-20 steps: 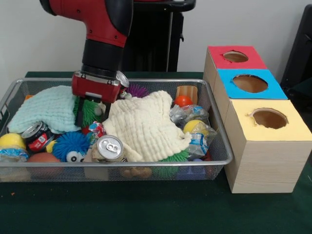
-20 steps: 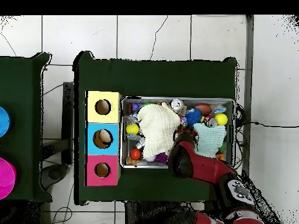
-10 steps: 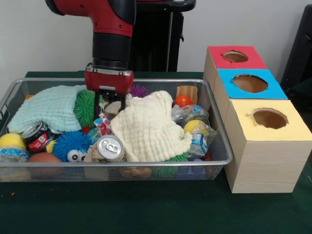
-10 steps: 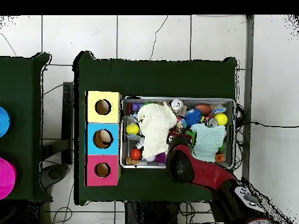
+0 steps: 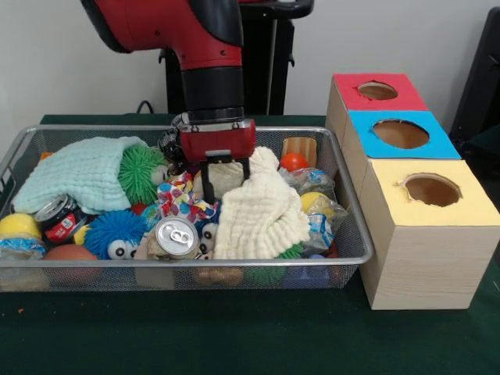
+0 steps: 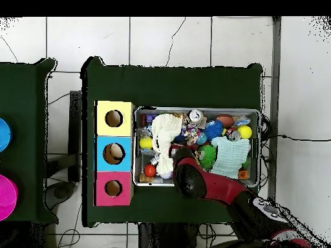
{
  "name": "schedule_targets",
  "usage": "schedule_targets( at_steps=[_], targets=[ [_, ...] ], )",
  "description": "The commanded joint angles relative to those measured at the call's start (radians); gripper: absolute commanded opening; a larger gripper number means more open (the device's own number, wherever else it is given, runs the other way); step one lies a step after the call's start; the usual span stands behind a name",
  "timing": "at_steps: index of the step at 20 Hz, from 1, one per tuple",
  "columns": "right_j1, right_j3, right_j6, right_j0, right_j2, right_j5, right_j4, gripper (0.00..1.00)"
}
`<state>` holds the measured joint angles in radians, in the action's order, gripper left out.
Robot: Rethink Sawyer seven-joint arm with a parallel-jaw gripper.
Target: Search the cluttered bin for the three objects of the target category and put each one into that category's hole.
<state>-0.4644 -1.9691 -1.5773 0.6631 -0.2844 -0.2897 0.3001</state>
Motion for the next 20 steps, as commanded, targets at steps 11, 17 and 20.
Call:
schedule_targets(
  at_steps=[11, 17, 20],
  targets=[
    [0.010, 0.062, -0.156, -0.192, 0.180, -0.241, -0.121, 1.00],
    [-0.121, -0.004, -0.158, -0.248, 0.178, -0.035, -0.157, 1.00],
    [-0.247, -0.047, -0.150, -0.302, 0.203, 0.120, -0.213, 1.00]
  ],
)
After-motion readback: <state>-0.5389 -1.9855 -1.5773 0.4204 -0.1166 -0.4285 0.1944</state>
